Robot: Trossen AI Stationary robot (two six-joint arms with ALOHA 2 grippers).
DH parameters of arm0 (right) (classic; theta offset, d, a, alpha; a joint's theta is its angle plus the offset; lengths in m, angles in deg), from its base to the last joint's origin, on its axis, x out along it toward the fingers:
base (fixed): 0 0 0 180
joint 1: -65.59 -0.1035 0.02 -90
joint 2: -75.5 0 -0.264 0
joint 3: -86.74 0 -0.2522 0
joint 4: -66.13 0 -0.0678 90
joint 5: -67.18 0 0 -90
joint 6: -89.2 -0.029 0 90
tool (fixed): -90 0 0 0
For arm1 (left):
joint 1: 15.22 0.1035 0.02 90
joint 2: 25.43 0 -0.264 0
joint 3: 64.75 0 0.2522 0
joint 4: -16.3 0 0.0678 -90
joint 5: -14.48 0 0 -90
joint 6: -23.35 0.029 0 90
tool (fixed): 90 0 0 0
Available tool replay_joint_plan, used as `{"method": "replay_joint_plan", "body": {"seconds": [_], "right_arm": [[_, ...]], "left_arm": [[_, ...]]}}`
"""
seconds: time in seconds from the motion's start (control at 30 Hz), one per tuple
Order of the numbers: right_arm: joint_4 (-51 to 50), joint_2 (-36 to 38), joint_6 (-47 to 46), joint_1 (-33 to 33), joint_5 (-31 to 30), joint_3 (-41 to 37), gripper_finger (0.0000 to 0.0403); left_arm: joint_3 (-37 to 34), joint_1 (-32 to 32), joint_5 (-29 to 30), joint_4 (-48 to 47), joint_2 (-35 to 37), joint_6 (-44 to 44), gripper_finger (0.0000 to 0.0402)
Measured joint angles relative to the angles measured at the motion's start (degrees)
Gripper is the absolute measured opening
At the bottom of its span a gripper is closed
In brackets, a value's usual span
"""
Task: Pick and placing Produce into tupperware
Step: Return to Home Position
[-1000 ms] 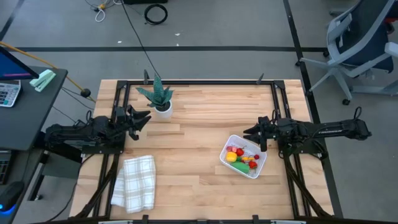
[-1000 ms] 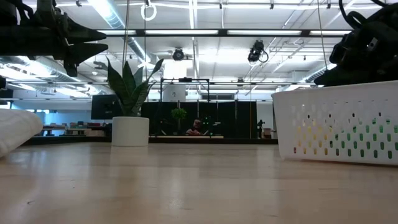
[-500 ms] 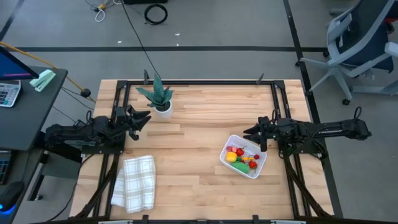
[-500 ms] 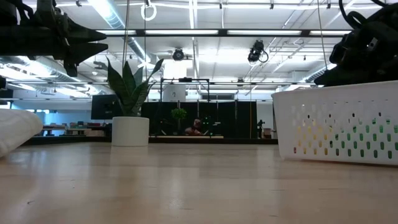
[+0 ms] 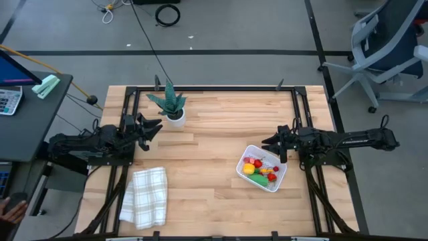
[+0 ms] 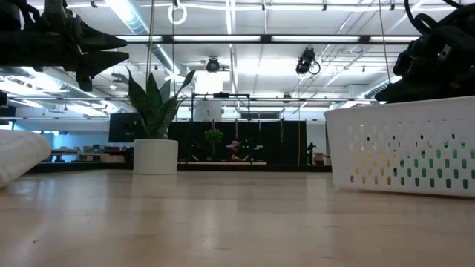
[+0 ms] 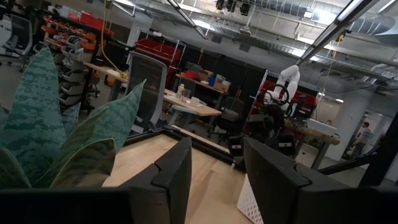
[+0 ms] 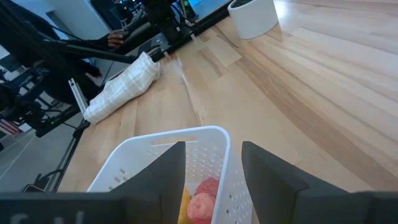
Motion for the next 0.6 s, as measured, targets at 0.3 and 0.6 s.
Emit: {"method": "replay_joint_plan", "body": {"seconds": [0.3,0.6], "right_arm": [[0.0,0.0,0.0,0.0,0.0,0.0,0.0165],[0.0,0.0,0.0,0.0,0.0,0.0,0.0165]], "left_arm": [[0.0,0.0,0.0,0.0,0.0,0.0,0.0141],[0.0,0.0,0.0,0.0,0.0,0.0,0.0148]]}}
